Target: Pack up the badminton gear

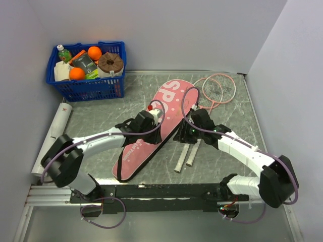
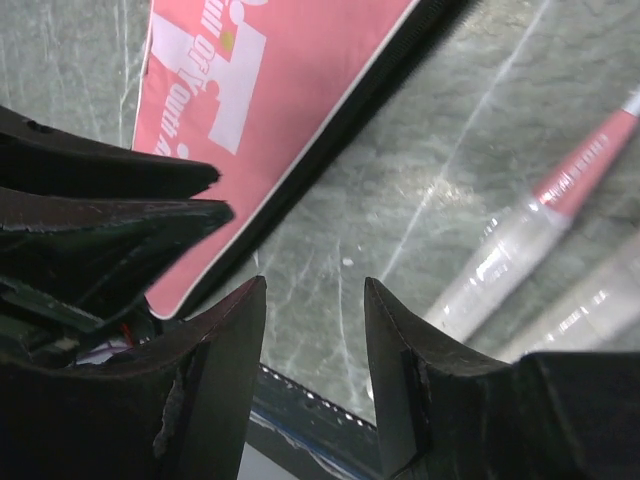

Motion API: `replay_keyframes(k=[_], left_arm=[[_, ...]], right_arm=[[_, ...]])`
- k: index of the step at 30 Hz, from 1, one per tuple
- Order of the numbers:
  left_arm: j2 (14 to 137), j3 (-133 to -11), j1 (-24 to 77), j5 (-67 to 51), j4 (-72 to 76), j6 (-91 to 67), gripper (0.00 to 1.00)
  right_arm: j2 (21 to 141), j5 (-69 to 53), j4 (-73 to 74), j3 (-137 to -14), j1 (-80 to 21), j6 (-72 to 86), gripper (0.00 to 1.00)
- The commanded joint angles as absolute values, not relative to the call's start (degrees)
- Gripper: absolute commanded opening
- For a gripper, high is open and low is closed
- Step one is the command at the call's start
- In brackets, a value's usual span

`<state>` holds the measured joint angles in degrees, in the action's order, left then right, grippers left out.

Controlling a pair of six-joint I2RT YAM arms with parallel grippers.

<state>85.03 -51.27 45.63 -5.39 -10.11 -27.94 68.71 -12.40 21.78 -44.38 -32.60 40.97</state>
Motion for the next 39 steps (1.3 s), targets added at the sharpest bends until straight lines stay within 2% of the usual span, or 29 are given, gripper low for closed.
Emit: replay_keyframes(k=[1, 12, 15, 18, 21, 25, 29, 35, 38, 39], left_arm=[[87.8, -55.9, 46.0, -8.1, -4.6, -26.4, 0.34], [76.8, -51.8, 46.1, 4.7, -14.0, -24.5, 0.36], [72.6, -51.2, 46.7, 8.7, -17.6, -24.2, 0.47], [69.2, -51.9, 47.1, 11.7, -19.9, -23.0, 0.44], [64.0, -49.7, 47.2, 12.8, -17.8, -22.7, 0.49], [60.5, -48.4, 47.3, 13.1, -15.9, -22.8, 0.42], [59.1, -46.8, 47.3, 13.7, -15.2, -22.0, 0.40], [60.1, -46.7, 47.3, 14.3, -15.4, -20.4, 0.36], [60.3, -46.3, 47.3, 14.0, -15.2, -19.9, 0.36], [60.4, -46.2, 47.3, 14.1, -15.0, -19.7, 0.36]], right_arm=[[71.5, -14.1, 13.5, -45.2, -32.3, 44.6, 0.52], [81.6, -12.0, 5.8, -44.9, -32.4, 49.8, 0.49], [84.5, -10.9, 4.7, -46.0, -32.3, 51.1, 0.48], [87.4, -10.0, 4.1, -47.3, -32.4, 52.3, 0.48], [90.4, -9.6, 3.0, -48.4, -32.3, 53.3, 0.49], [93.9, -8.9, 0.9, -49.2, -32.3, 54.2, 0.48], [96.1, -8.3, 0.2, -50.3, -32.4, 54.8, 0.47], [99.2, -7.7, 0.2, -52.0, -32.4, 55.2, 0.38], [99.8, -7.6, 0.2, -52.5, -32.3, 55.4, 0.29], [99.8, -7.6, 0.2, -52.6, -32.4, 55.3, 0.23]])
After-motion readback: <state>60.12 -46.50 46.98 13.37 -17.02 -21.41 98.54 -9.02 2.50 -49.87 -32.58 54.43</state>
